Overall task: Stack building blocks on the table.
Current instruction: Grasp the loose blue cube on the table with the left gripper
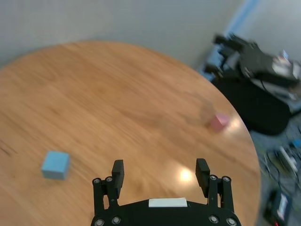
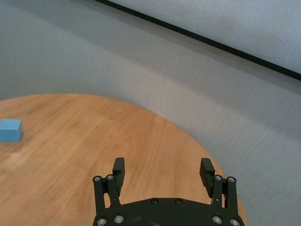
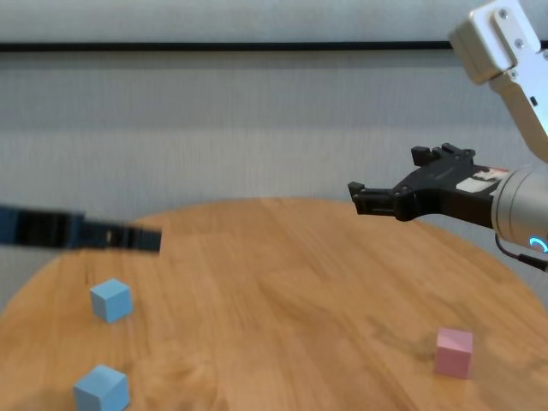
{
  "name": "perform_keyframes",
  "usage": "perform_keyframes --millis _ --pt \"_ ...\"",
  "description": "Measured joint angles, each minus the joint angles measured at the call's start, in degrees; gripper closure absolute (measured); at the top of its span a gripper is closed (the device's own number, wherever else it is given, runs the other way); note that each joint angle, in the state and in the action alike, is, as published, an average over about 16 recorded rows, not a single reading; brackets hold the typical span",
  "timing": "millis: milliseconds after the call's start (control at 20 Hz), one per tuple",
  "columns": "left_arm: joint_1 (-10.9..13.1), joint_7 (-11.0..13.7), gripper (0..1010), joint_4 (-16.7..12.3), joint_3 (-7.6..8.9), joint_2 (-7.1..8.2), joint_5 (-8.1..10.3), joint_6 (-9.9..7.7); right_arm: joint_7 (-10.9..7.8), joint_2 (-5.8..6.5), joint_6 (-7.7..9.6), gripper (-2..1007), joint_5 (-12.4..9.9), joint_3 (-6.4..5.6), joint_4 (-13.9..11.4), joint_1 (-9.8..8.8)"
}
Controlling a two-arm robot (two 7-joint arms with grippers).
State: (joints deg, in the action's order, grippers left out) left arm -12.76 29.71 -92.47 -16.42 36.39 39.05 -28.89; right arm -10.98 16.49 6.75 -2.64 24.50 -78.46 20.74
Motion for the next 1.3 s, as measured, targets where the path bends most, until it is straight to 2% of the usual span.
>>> perform_keyframes --millis 150,300,600,850,1300 --pt "0.79 2.77 10 -0.89 -0.86 2.48 0.30 -0.14 0.00 0.00 0.00 1 0.00 0.00 0.00 0.00" --pt "0.71 5.64 10 -1.12 -2.60 4.58 -0.22 0.32 0.00 0.00 0.00 1 0.00 0.00 0.00 0.00" --pt "-1.01 9.00 10 0.02 -6.52 6.68 -1.92 1.35 0.00 0.00 0.00 1 0.00 0.00 0.00 0.00" --pt "-2.69 8.80 10 1.05 -9.25 6.97 -3.25 0.60 0.00 0.00 0.00 1 0.00 0.00 0.00 0.00" --pt "-3.91 5.35 10 1.04 -11.72 7.09 -4.28 -2.77 0.00 0.00 0.00 1 0.00 0.00 0.00 0.00"
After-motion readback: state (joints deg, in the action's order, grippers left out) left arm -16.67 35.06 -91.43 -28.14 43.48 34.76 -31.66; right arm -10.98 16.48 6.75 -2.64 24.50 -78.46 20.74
